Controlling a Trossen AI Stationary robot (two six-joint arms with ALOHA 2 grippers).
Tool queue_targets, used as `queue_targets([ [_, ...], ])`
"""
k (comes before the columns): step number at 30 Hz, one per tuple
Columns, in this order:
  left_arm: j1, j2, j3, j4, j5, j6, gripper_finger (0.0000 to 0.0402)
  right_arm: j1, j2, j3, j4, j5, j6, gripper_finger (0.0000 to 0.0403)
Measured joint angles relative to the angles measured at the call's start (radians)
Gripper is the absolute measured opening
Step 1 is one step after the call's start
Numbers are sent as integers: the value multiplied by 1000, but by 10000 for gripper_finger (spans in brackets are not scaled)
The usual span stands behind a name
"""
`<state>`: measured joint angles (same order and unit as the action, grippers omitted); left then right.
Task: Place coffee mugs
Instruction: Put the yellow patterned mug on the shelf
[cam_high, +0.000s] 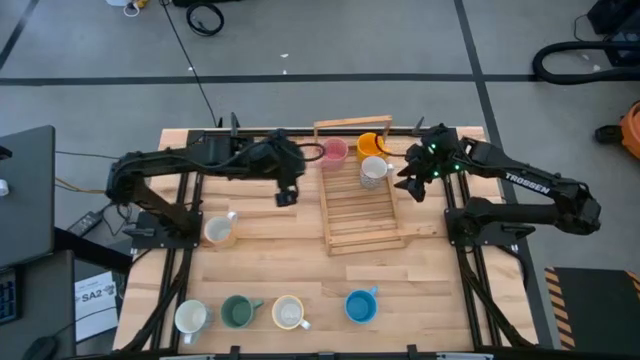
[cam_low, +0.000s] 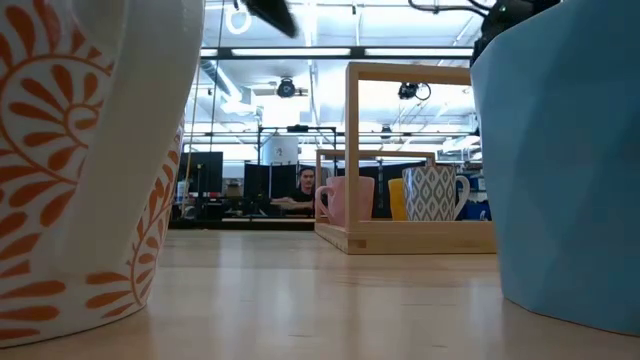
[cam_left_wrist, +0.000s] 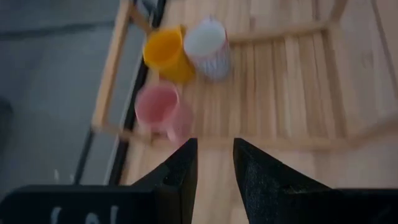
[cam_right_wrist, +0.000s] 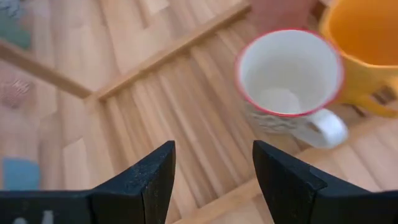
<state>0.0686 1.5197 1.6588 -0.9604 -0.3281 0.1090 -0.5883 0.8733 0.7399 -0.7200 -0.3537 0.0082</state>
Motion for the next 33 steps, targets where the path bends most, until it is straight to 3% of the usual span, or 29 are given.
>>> queue_targets([
  [13, -36, -85, 1, -455, 151, -196, 110, 183, -2, 0, 37, 20, 79, 220],
  [22, -49, -84, 1, -545, 150, -371, 110, 275, -1, 0, 84, 54, 105, 220],
  [33, 25, -80, 0, -611, 163, -595, 110, 325, -1, 0, 103, 57, 103, 220],
])
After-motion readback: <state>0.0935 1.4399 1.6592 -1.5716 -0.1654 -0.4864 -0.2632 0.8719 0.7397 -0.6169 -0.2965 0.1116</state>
